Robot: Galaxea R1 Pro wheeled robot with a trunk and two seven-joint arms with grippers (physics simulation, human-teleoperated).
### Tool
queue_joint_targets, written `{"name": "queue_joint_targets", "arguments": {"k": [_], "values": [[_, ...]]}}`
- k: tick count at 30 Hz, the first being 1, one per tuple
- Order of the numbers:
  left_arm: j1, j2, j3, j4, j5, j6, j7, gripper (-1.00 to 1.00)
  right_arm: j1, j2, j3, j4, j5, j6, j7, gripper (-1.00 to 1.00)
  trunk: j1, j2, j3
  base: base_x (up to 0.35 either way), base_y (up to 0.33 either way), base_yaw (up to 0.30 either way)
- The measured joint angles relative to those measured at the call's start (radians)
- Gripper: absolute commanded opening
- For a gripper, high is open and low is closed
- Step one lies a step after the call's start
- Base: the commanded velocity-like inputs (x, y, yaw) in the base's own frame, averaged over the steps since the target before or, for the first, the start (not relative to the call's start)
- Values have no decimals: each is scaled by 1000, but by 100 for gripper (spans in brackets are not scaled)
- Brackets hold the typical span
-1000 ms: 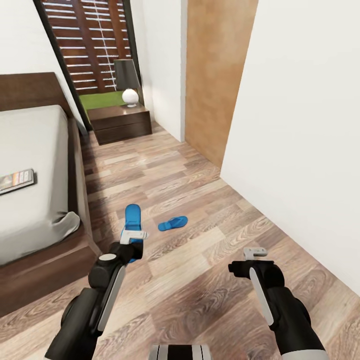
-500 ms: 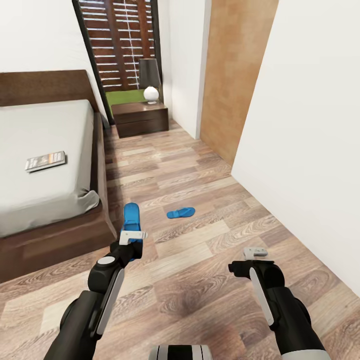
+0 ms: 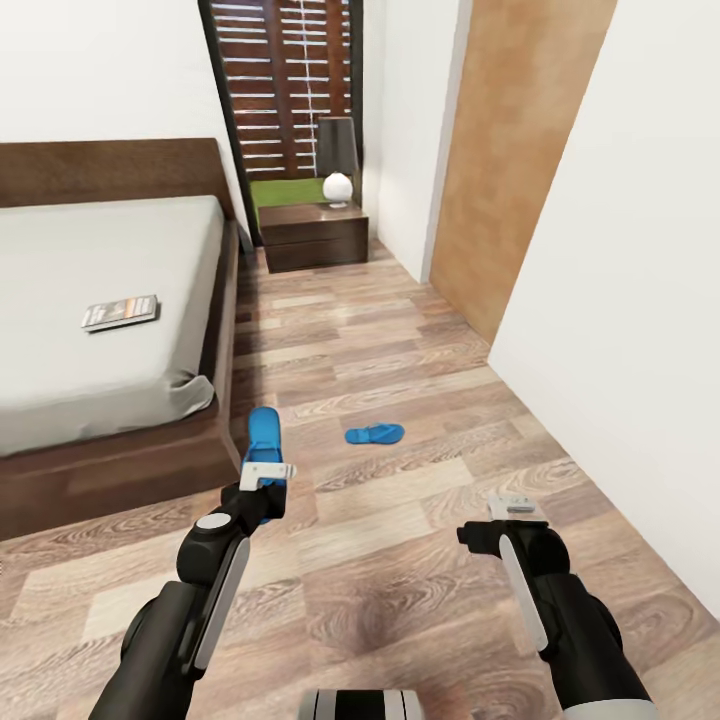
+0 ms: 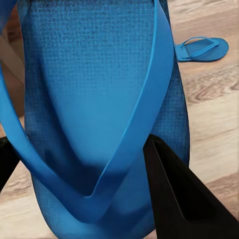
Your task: In the bedroom, move the book from the bed onto either nightstand, and place the two sandals side by side next to the bed.
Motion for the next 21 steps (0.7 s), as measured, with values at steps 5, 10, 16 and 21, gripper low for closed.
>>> {"name": "queue_joint_targets", "arguments": {"k": [5,10,16,21], "values": [[0,0,-1,0,0,0,0,-100,0,0,0,1,0,0,0,100,0,0,0,249,-196,237],[0,0,-3,0,-1,0,1,-100,0,0,0,1,7,0,-1,100,0,0,0,266,-178,237],[0,0,-3,0,-1,0,2,-100,0,0,0,-7,3,1,0,100,0,0,0,267,-177,144],[0,0,-3,0,-1,0,2,-100,0,0,0,-13,0,4,-3,100,0,0,0,267,-177,4]]}}
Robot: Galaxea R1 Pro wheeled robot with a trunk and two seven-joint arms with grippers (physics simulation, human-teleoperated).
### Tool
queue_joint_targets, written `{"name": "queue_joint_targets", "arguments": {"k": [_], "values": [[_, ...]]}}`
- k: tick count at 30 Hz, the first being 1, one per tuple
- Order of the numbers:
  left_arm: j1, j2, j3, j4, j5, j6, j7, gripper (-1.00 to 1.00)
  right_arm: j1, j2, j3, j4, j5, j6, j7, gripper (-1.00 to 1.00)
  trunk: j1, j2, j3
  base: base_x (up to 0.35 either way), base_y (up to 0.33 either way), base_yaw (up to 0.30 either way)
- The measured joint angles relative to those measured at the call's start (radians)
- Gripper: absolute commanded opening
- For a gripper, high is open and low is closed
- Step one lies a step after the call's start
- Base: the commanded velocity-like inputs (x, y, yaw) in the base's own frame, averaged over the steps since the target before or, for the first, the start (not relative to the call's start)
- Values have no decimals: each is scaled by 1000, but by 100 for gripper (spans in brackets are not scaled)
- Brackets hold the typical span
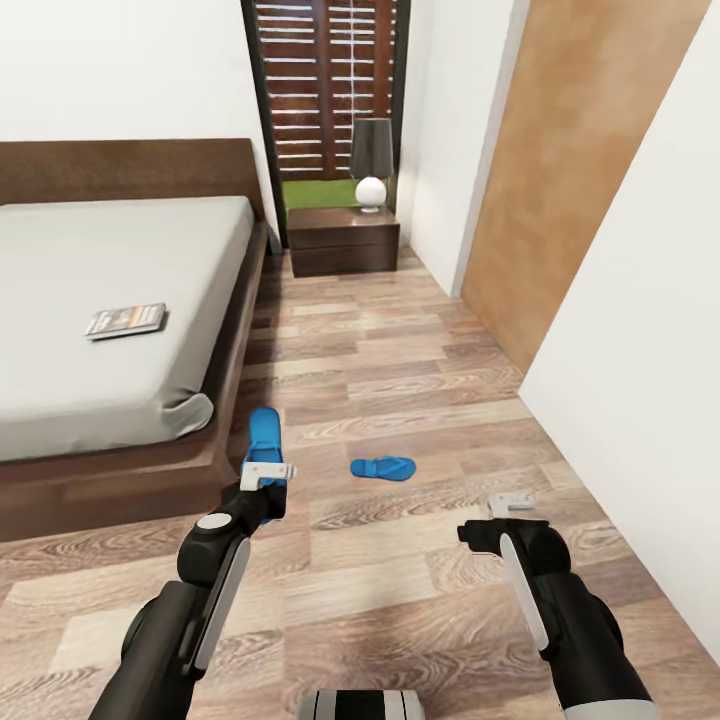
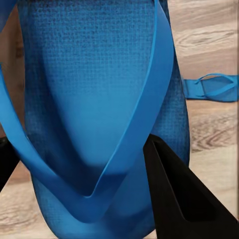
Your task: In the bedroom, move the book from the bed onto either nightstand, and place the two sandals side by side next to the bed.
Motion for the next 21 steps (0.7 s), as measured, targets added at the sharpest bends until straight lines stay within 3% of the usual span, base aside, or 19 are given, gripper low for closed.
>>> {"name": "queue_joint_targets", "arguments": {"k": [6,17,21], "values": [[0,0,0,0,0,0,0,-100,0,-1,0,4,0,6,2,100,0,0,0,267,-177,27],[0,0,0,0,0,0,0,-100,0,0,0,2,1,5,0,100,0,0,0,267,-177,244],[0,0,-1,0,0,0,0,-100,0,-1,0,-1,0,4,2,100,0,0,0,267,-177,58]]}}
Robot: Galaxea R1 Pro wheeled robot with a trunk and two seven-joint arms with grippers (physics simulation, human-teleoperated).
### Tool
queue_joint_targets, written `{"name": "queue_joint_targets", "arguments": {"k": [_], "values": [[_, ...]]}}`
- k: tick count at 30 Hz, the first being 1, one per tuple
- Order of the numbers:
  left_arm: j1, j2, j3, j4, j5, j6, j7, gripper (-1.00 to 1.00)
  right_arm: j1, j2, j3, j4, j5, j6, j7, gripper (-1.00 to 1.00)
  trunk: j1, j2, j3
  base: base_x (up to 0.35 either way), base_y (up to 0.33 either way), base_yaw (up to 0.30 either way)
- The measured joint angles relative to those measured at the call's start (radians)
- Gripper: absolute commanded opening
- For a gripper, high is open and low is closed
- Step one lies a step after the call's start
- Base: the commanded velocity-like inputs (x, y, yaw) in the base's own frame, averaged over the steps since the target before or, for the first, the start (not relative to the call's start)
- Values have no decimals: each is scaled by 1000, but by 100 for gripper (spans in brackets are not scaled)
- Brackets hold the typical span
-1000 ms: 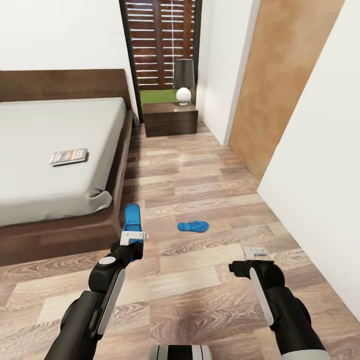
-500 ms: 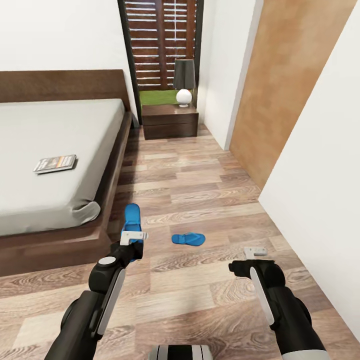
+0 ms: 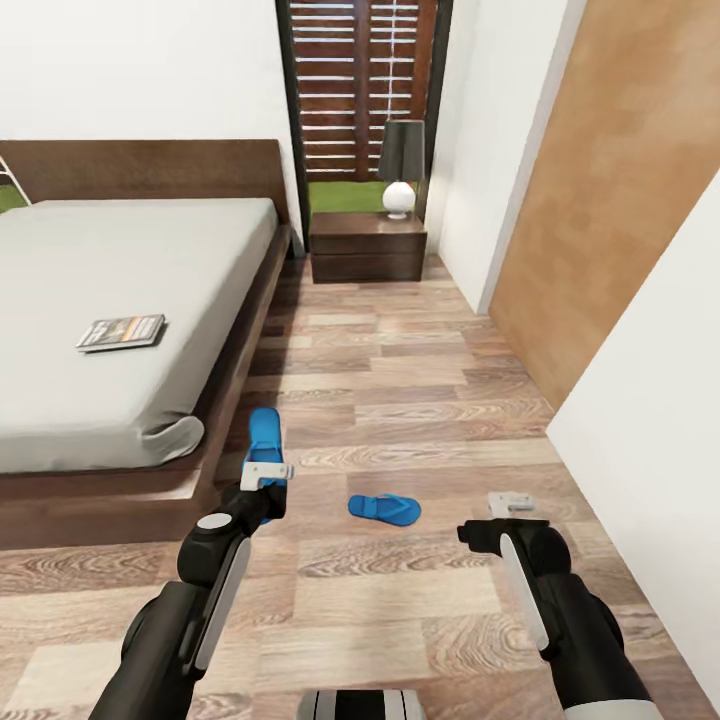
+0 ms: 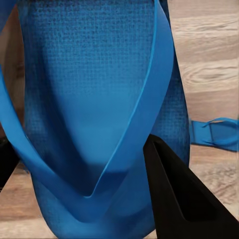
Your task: In the bedroom, move the book from the bed onto either nightstand, and place the two sandals side by side next to the bed.
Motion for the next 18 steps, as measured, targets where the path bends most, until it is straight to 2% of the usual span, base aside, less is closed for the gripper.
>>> {"name": "queue_joint_targets", "arguments": {"k": [6,12,18], "values": [[0,0,0,0,0,0,0,-100,0,0,0,-1,-1,1,1,100,0,0,0,267,-177,49],[0,0,2,0,0,0,2,-100,0,0,0,-1,0,1,0,100,0,0,2,234,-149,234],[0,0,1,-1,0,0,3,-100,0,0,0,6,0,-1,0,100,0,0,5,55,-30,259]]}}
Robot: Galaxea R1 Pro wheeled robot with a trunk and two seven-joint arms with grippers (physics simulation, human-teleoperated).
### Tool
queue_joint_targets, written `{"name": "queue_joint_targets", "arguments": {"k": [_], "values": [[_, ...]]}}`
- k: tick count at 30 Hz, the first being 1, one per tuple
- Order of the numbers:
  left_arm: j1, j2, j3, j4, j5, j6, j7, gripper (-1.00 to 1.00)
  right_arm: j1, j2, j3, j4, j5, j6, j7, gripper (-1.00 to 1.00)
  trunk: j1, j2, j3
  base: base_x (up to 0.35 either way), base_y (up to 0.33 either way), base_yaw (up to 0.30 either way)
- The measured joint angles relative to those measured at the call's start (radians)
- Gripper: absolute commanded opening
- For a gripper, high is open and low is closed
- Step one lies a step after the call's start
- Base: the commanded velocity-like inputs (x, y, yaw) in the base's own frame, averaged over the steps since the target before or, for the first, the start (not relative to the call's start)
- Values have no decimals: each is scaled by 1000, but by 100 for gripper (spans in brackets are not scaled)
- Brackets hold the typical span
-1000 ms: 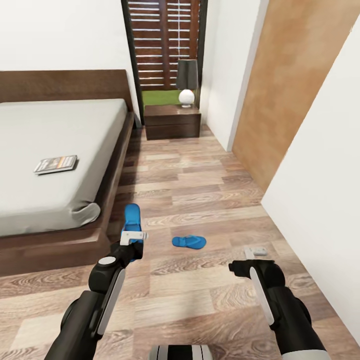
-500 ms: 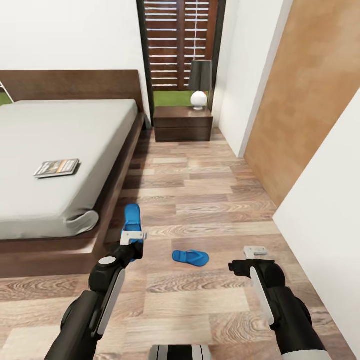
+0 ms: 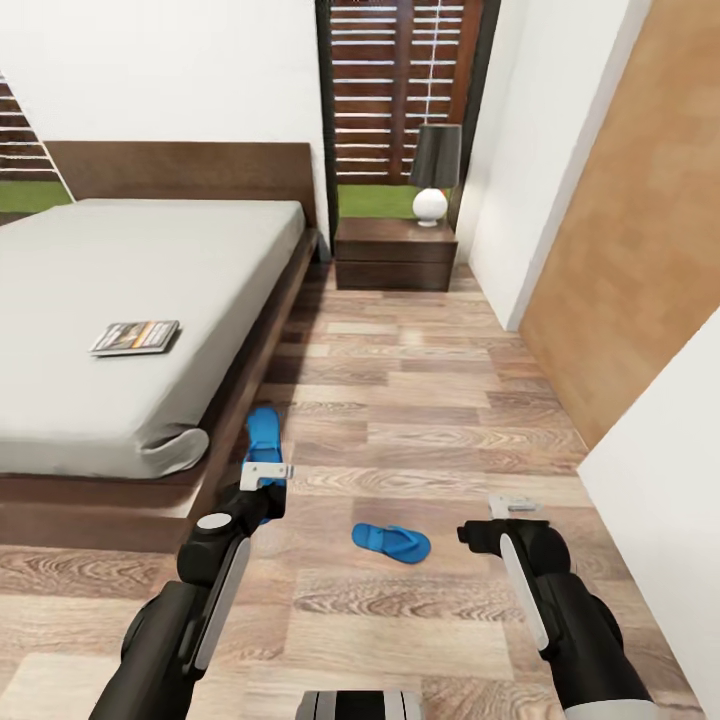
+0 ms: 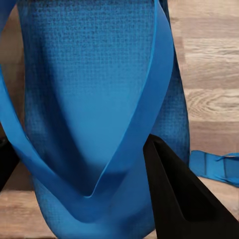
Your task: In the bedroom, move the book from the bed onto either nightstand, and place the two sandals side by side next to the bed.
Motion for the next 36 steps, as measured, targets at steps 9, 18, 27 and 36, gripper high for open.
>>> {"name": "queue_joint_targets", "arguments": {"k": [9,18,27,36], "values": [[0,0,0,0,-1,0,0,-100,0,-1,0,4,0,0,2,100,0,0,9,3,-2,232],[0,0,-1,1,0,0,0,-100,0,-1,0,5,2,0,1,100,0,0,20,65,-62,227],[0,0,2,2,0,-1,0,-100,0,-1,0,8,3,0,2,100,0,0,29,63,-60,227],[0,0,0,2,1,0,2,-100,0,-1,0,8,3,1,2,100,0,0,39,23,-18,228]]}}
